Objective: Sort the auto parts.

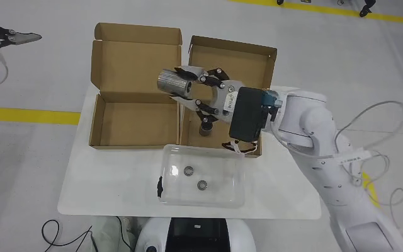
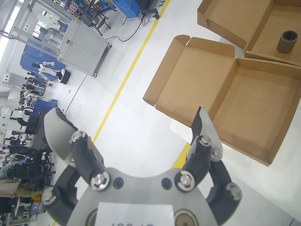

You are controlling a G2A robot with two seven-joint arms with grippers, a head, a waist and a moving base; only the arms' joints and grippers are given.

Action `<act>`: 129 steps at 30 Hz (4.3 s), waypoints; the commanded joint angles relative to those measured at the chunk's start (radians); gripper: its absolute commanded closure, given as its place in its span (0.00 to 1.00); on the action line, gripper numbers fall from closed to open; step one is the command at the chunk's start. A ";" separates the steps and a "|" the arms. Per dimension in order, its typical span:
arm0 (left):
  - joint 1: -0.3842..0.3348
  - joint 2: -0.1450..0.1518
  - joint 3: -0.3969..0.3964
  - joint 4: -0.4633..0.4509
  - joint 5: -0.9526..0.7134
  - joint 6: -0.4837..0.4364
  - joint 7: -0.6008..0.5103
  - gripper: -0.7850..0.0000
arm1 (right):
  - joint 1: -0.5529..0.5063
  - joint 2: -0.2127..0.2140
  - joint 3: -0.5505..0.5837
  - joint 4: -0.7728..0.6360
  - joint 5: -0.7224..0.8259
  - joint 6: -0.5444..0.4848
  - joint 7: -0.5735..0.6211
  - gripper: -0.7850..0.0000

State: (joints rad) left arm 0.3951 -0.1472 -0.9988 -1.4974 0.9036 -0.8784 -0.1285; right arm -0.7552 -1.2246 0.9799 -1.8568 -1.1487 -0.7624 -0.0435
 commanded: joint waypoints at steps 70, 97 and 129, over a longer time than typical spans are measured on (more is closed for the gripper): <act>0.000 0.000 0.000 0.000 0.000 0.000 0.000 0.00 | -0.212 0.022 -0.018 0.279 0.102 0.322 0.935 1.00; 0.000 0.000 0.000 0.000 0.000 0.000 0.000 0.00 | 0.034 -0.085 -0.262 0.636 0.112 0.408 1.015 0.69; 0.000 0.000 0.000 0.000 0.000 0.000 0.000 0.00 | -0.159 -0.025 -0.117 0.192 0.076 0.222 0.922 0.24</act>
State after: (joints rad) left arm 0.3951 -0.1472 -0.9988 -1.4974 0.9036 -0.8784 -0.1285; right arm -0.9031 -1.2524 0.8566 -1.6569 -1.0766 -0.5229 0.9060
